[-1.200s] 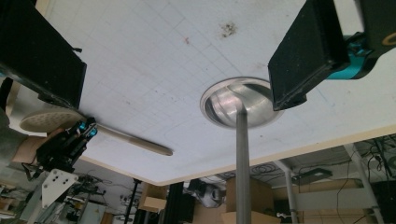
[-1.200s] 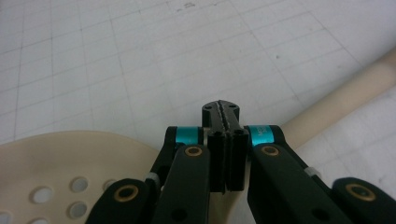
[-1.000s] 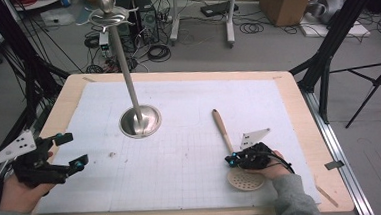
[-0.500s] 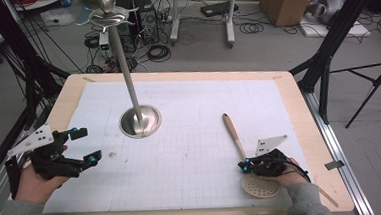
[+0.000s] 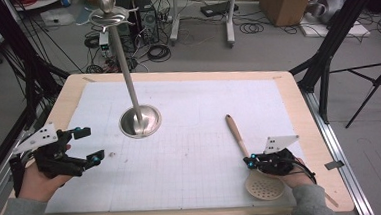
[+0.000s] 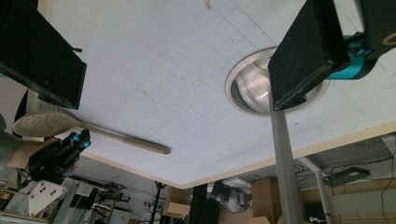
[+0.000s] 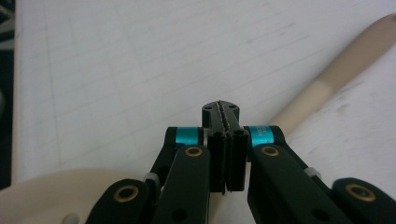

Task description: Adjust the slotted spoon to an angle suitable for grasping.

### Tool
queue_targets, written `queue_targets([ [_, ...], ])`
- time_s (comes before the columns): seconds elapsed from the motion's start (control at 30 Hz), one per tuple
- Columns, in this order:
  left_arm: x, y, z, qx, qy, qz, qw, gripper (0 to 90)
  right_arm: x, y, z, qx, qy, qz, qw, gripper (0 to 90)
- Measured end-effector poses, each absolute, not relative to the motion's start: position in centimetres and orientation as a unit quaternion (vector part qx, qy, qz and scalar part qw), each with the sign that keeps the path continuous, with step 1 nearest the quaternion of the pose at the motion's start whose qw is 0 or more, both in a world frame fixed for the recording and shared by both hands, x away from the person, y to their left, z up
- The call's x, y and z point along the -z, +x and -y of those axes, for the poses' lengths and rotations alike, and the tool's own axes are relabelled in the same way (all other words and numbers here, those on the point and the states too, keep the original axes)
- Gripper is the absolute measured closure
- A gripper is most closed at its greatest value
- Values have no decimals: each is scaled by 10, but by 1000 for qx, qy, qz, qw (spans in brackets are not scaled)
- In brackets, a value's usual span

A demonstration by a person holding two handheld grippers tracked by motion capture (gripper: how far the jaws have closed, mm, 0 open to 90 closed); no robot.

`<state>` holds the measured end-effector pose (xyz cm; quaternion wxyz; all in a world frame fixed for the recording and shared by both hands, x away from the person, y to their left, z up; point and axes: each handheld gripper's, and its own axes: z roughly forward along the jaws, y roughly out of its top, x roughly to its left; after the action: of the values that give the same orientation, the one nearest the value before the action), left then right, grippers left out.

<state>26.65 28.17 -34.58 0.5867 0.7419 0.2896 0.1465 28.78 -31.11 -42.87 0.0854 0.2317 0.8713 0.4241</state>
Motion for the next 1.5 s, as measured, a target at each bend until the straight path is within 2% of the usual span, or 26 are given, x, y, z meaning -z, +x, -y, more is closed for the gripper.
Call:
queue_targets([
  [0.07,346,265,-283,-148,742,-291,585,47,427,292,315,-435,253,-858,103,900],
  [0.43,349,257,-294,-157,740,-304,580,47,437,311,318,-410,291,-856,120,900],
  [0.83,353,251,-301,-160,741,-314,572,47,443,325,317,-417,288,-856,104,900],
  [1.5,355,239,-318,-172,736,-330,566,47,442,342,283,-412,222,-880,76,900],
])
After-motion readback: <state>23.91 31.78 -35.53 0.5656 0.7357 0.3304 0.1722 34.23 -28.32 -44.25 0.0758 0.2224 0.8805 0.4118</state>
